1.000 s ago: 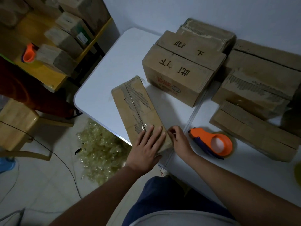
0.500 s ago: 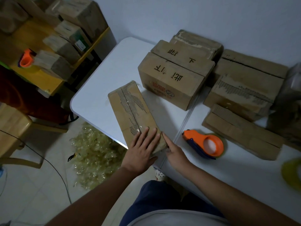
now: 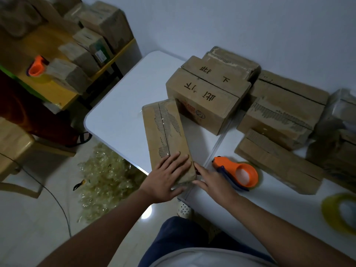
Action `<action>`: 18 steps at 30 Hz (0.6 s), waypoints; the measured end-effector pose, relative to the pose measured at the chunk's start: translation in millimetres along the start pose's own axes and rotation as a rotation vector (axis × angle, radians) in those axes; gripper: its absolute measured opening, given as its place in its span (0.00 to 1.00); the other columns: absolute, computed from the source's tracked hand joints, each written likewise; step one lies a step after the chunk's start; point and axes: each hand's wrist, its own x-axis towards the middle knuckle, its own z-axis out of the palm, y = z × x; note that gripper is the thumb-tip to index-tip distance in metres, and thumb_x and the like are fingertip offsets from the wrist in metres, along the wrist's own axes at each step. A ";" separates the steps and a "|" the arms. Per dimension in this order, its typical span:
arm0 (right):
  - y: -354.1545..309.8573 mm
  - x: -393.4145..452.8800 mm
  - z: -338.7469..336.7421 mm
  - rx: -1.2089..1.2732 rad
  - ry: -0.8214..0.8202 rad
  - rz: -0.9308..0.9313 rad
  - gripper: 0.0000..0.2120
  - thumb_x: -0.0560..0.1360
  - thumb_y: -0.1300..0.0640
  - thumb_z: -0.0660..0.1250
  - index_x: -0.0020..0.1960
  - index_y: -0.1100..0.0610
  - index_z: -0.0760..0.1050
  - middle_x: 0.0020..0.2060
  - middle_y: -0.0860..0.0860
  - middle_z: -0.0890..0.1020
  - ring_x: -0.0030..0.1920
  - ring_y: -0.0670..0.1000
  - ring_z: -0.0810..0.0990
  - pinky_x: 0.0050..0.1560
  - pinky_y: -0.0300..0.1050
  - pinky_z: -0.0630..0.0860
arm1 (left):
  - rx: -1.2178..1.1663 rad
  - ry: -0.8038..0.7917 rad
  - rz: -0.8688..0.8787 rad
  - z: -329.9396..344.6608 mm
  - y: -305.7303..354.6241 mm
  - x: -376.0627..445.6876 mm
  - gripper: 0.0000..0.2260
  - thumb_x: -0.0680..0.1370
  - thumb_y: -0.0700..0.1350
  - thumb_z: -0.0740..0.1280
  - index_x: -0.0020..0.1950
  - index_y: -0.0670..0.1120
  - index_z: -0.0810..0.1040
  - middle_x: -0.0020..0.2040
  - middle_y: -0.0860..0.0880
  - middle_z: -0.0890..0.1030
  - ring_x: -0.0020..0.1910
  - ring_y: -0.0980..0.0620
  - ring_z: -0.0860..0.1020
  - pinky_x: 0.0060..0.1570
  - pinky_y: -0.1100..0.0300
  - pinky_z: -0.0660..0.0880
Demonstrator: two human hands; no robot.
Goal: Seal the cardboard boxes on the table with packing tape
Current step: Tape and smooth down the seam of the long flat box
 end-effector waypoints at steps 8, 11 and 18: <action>-1.7 -4.9 -9.5 -0.198 0.052 -0.125 0.38 0.77 0.43 0.64 0.79 0.50 0.48 0.79 0.48 0.49 0.77 0.49 0.54 0.74 0.47 0.60 | -0.275 0.363 -0.256 -43.6 -11.5 -4.6 0.19 0.83 0.57 0.56 0.68 0.50 0.76 0.77 0.52 0.65 0.77 0.52 0.60 0.71 0.50 0.60; -16.7 0.1 -6.6 -0.263 0.088 -0.273 0.34 0.78 0.43 0.62 0.78 0.48 0.50 0.78 0.44 0.45 0.77 0.48 0.49 0.75 0.48 0.53 | -0.803 0.527 -0.796 -39.7 -10.3 -37.2 0.11 0.83 0.53 0.60 0.62 0.55 0.79 0.68 0.55 0.74 0.70 0.54 0.70 0.63 0.56 0.69; -51.0 35.9 14.5 -0.466 -0.079 -0.437 0.36 0.79 0.37 0.53 0.79 0.49 0.42 0.78 0.46 0.39 0.77 0.49 0.35 0.76 0.53 0.37 | -2.013 0.402 -1.419 2.9 26.3 -90.3 0.26 0.82 0.61 0.56 0.63 0.41 0.77 0.57 0.43 0.83 0.56 0.48 0.79 0.58 0.55 0.72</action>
